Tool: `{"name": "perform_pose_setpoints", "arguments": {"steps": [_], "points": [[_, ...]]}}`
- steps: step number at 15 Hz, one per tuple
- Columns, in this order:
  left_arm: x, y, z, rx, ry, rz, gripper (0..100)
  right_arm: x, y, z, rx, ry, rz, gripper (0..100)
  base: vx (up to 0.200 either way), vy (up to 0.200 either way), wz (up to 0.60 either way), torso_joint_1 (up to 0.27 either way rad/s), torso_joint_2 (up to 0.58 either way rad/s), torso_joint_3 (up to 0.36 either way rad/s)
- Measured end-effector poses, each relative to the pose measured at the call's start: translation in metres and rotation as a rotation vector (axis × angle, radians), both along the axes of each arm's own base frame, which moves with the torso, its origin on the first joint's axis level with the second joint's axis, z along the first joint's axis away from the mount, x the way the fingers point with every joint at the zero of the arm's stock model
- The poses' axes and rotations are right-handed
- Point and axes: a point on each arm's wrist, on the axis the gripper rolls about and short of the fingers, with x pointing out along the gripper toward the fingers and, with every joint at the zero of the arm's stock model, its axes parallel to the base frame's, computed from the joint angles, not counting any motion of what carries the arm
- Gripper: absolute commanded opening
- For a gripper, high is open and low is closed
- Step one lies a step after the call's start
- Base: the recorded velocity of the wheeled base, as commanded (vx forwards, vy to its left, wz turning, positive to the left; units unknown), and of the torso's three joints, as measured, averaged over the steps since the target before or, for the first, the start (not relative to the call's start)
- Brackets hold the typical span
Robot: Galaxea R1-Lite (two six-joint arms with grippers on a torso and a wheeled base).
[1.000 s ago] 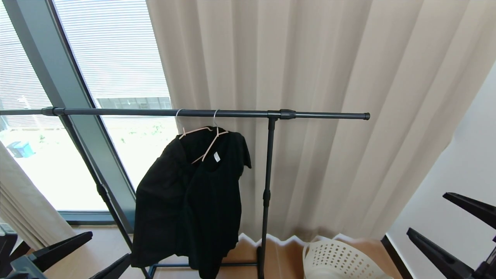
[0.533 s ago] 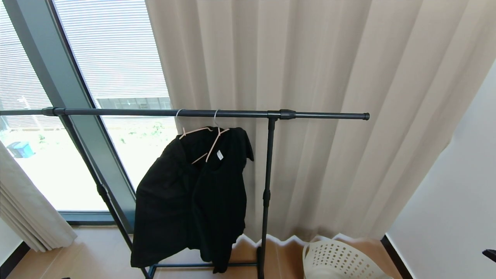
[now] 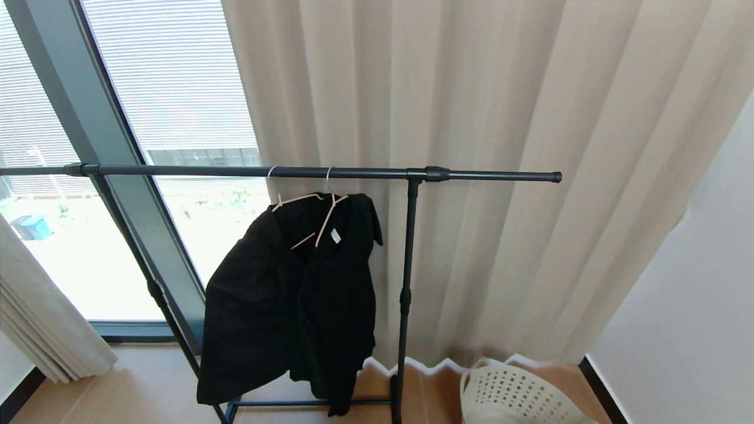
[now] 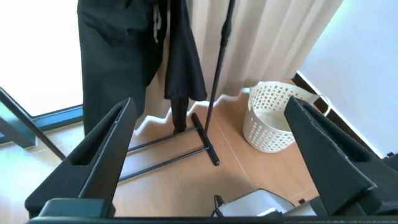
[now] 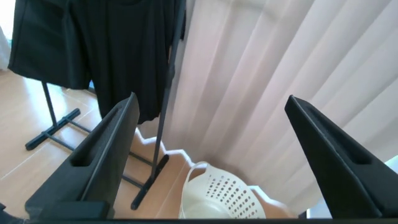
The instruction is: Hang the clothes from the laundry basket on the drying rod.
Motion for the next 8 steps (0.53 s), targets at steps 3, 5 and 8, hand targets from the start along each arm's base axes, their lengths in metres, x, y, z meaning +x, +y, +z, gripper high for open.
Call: {"name": "perform_pose_setpoints", "arguments": {"steps": [3,5,8], "points": [[-0.0003,0.0004,-0.0004,0.004,-0.001,0.039,100,-0.0041,-0.0009,-0.0055,-0.014,-0.003,-0.022,100,0.0,0.0,0.0,0.0,0.0,0.0],[-0.0008,0.001,-0.0026,0.059,0.005,0.077,100,-0.0049,-0.0007,-0.0059,-0.011,-0.009,-0.028,100,0.0,0.0,0.0,0.0,0.0,0.0],[-0.0022,0.0004,-0.0029,0.095,-0.018,0.054,100,-0.0052,-0.0005,-0.0074,0.021,0.014,-0.032,100,0.0,0.0,0.0,0.0,0.0,0.0]]}}
